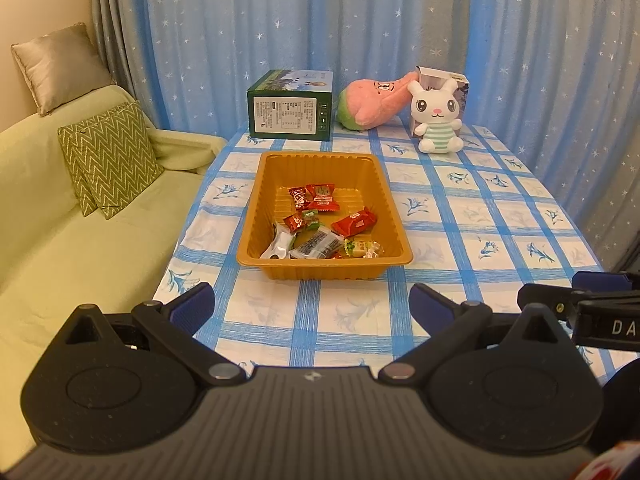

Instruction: Organize snacks

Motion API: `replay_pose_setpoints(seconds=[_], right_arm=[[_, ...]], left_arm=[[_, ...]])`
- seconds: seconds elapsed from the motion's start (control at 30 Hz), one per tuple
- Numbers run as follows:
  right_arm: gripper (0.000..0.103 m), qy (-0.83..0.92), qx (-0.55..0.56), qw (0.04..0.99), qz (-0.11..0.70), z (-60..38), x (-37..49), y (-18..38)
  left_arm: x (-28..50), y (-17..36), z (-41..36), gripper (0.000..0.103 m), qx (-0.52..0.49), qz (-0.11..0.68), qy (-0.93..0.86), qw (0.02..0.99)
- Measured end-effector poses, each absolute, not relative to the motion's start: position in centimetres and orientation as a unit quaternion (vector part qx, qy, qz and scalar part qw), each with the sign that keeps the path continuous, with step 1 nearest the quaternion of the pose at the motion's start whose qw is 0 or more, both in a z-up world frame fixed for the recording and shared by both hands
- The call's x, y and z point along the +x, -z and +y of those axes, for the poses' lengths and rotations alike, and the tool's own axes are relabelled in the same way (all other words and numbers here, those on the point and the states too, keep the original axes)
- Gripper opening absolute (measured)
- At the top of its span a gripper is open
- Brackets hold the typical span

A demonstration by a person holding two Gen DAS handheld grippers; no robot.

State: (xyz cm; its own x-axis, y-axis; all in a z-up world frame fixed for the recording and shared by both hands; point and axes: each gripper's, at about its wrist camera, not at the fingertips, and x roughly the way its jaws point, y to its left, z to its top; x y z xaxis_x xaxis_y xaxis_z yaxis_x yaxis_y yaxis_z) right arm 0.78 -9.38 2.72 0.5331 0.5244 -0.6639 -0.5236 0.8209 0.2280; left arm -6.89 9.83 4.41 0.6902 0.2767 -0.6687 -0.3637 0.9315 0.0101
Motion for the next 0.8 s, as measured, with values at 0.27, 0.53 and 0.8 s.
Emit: replay_pose_setpoints(seconds=[0.27,0.53,0.8], right_arm=[[0.079,-0.299,0.001,0.876,0.379,-9.4,0.83,-2.72],[0.079,-0.299,0.001,0.876,0.379,-9.37,0.86,-2.74],[0.079,-0.298,0.0,0.876,0.378,-9.32,0.91,-2.72]], left_arm=[[-6.62,-4.43,9.69,0.103,-0.059,0.354,-0.17,0.918],[-6.64,-4.43,9.61,0.103,-0.059,0.353,-0.17,0.918],[-6.62,-4.46,9.64,0.103,-0.059,0.353,-0.17,0.918]])
